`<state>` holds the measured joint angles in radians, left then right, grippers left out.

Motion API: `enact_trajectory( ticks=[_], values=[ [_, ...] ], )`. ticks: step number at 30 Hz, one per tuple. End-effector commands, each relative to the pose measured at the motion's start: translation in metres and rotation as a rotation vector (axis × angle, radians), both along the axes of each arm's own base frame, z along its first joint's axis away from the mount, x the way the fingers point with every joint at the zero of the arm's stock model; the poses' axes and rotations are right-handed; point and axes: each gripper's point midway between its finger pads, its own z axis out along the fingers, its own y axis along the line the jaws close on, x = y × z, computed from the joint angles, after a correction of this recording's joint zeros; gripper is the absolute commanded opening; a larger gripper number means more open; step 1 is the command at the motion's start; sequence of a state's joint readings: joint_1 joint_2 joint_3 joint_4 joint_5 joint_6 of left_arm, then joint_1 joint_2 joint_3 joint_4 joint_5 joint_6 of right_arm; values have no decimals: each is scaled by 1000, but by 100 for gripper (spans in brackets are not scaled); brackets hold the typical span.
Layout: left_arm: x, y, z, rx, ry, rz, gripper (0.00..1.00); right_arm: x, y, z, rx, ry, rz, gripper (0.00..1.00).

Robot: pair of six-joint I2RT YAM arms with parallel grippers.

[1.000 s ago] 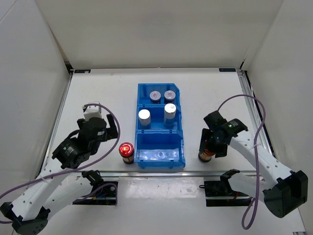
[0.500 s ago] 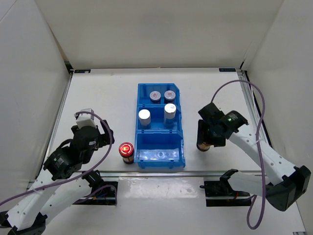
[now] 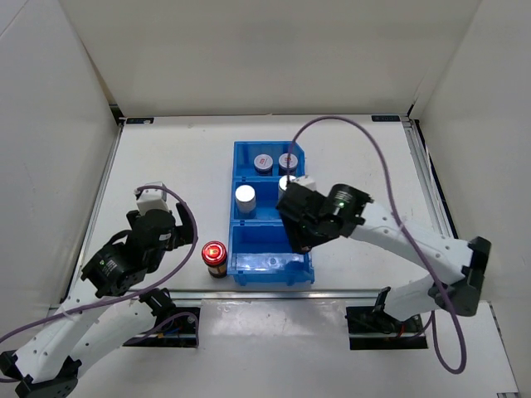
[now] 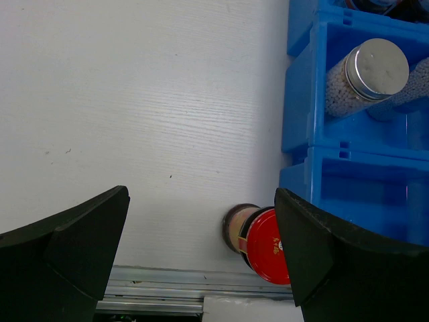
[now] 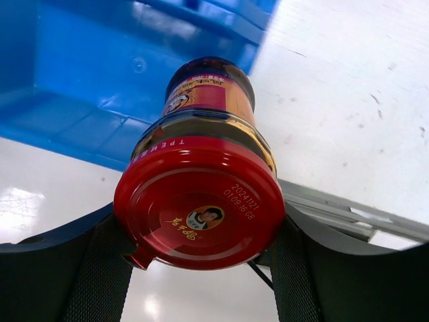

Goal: Organize the condiment bottles

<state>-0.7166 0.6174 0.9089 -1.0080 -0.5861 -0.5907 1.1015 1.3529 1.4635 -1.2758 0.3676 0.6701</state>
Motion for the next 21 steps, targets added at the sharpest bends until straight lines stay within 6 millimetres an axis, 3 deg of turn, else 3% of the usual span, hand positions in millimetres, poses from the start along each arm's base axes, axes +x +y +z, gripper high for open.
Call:
enact_trajectory(
  ticks=[1,7,14,17,18,20,21],
  values=[
    [1,-4,2,-10,-14,-17,100,14,31,8,37,-81,27,0],
    [1,-5,-1,-9,-3,-25,100,16,56,-27,37,-28,56,0],
    [3,-26,-9,-20,36,-113,99,14,67,-80,31,68,58,1],
    [1,-35,-12,-73,64,-123,99,13,63,-93,17,89,52,10],
    [-3,-40,-17,-93,88,-142,99,13,63,-93,17,89,52,21],
    [-5,-47,-27,-141,110,-138,99,13,61,-95,5,86,48,34],
    [-7,-51,-29,-159,113,-159,99,15,59,-93,-5,78,44,48]
  ],
)
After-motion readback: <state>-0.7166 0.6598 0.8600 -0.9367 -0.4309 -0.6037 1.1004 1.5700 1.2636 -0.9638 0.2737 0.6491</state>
